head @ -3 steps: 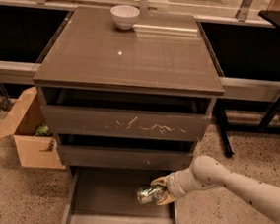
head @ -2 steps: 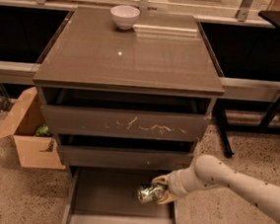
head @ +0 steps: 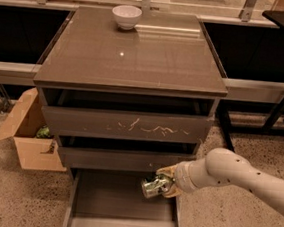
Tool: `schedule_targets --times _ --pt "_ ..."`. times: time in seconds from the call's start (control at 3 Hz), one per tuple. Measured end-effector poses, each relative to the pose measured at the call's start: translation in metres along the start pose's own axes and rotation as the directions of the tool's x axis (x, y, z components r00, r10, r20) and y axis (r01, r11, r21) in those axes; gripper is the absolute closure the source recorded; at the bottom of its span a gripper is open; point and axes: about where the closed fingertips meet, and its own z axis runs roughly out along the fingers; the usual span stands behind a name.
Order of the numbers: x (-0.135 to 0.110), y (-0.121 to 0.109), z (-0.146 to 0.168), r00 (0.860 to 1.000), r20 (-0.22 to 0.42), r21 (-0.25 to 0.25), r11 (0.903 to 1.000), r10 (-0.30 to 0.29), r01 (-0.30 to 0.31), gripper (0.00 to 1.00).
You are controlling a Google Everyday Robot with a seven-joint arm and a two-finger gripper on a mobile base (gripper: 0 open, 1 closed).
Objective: Pick green can from bottom drawer and place on counter
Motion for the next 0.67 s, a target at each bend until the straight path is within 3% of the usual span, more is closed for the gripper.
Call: schedule_targets --times 0.33,0.67 --pt "-0.0239 -0.0283 -0.0474 0.994 -0.075 0.043 0.9952 -0.085 0.088 1.0" --pt "-0.0239 -0.0284 -0.0475 0.994 -0.075 0.044 0.9951 -0.085 0.089 1.0"
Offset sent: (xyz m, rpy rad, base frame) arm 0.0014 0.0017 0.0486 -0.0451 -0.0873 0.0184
